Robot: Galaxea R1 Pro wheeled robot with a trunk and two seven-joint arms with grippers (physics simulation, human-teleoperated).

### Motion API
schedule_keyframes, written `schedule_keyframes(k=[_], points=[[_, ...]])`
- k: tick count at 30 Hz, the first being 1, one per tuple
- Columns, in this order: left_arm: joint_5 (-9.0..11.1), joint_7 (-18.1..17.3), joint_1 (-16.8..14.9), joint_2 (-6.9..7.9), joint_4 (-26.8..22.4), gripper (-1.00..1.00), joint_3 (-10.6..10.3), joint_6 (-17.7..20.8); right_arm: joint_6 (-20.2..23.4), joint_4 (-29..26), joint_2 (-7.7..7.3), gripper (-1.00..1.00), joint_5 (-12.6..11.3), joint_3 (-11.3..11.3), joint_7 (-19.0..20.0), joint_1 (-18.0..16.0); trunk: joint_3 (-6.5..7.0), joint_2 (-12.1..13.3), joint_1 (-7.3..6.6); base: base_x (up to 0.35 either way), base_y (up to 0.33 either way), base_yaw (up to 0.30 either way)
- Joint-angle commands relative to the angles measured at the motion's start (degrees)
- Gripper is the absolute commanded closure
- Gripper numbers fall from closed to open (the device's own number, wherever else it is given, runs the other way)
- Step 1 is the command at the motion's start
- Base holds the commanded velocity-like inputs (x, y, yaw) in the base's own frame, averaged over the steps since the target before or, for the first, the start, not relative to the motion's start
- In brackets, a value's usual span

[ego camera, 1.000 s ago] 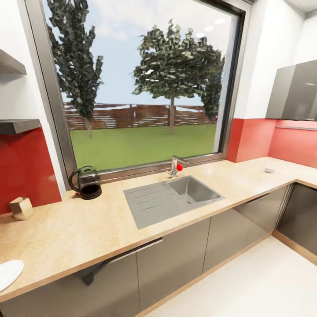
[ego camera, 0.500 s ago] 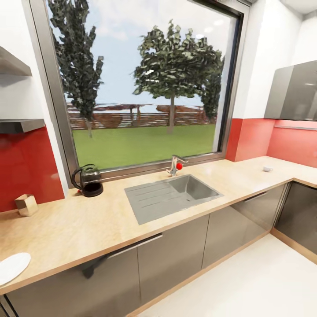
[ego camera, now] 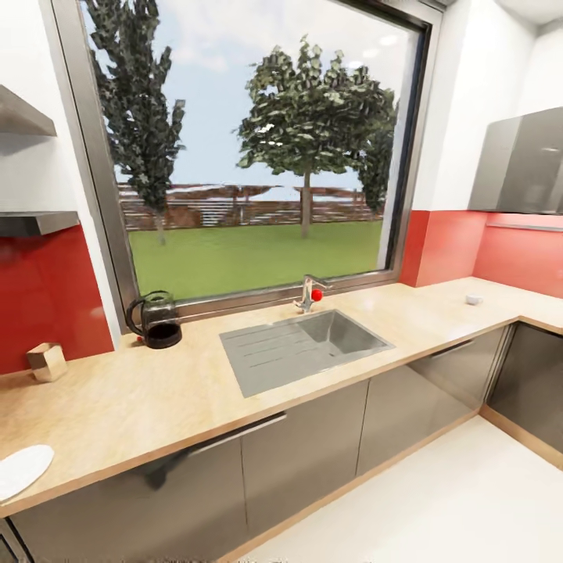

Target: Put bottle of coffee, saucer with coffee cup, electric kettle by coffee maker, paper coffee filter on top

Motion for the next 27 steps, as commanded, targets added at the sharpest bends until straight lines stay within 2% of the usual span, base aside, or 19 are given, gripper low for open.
schedule_keyframes(k=[1, 11, 14, 17, 20, 21, 23, 25, 27], points=[[-0.4, -0.2, 0.0, 0.00, 0.0, -1.00, 0.5, -0.2, 0.0, -0.3, -0.08, -1.00, -0.4, 0.5, -0.4, 0.0, -0.02, 0.0, 0.00, -0.152, -0.208, 0.171], [0.0, -0.2, 0.0, 0.00, -0.5, -1.00, 0.6, -0.5, 0.0, -0.2, -0.08, -1.00, -0.4, 0.5, -0.5, 0.0, -0.02, 0.0, 0.00, -0.193, -0.074, 0.195], [0.0, -0.3, -0.2, -0.39, -0.9, -1.00, 0.6, -2.4, 0.0, -0.1, -0.08, -1.00, -0.4, 0.6, -0.5, 0.0, -0.02, 0.0, 0.00, -0.030, -0.004, 0.034], [0.1, -0.3, -0.4, -1.07, -1.0, -1.00, 0.5, -8.7, 0.0, -0.1, -0.08, -1.00, -0.4, 0.6, -0.5, 0.0, -0.02, 0.0, 0.00, -0.009, -0.001, 0.010], [0.0, -0.5, -0.7, -1.58, -1.6, -1.00, 0.5, -19.6, 0.0, -0.1, -0.10, -1.00, -0.4, 0.6, -0.5, 0.0, -0.02, 0.0, 0.00, -0.003, 0.000, 0.003], [0.0, -0.5, -0.7, -1.67, -1.8, -1.00, 0.5, -21.4, 0.0, -0.1, -0.11, -1.00, -0.4, 0.6, -0.5, 0.0, -0.02, 0.0, 0.00, -0.001, 0.000, 0.002], [-0.1, -0.6, -0.9, -2.11, -3.1, -1.00, 0.5, -27.4, -0.1, 0.0, -0.15, -1.00, -0.4, 0.6, -0.5, 0.0, -0.02, 0.0, 0.00, 0.000, 0.000, 0.001], [-0.1, -0.7, -1.0, -2.61, -4.5, -1.00, 0.5, -30.8, -0.1, 0.0, -0.16, -1.00, -0.4, 0.6, -0.5, 0.0, -0.02, 0.0, 0.00, 0.000, 0.000, 0.000], [0.0, -0.7, -1.1, -3.68, -7.9, -1.00, 0.5, -34.8, -0.2, 0.0, -0.17, -1.00, -0.5, 0.6, -0.5, 0.0, -0.02, 0.0, 0.00, 0.000, 0.000, 0.000]])
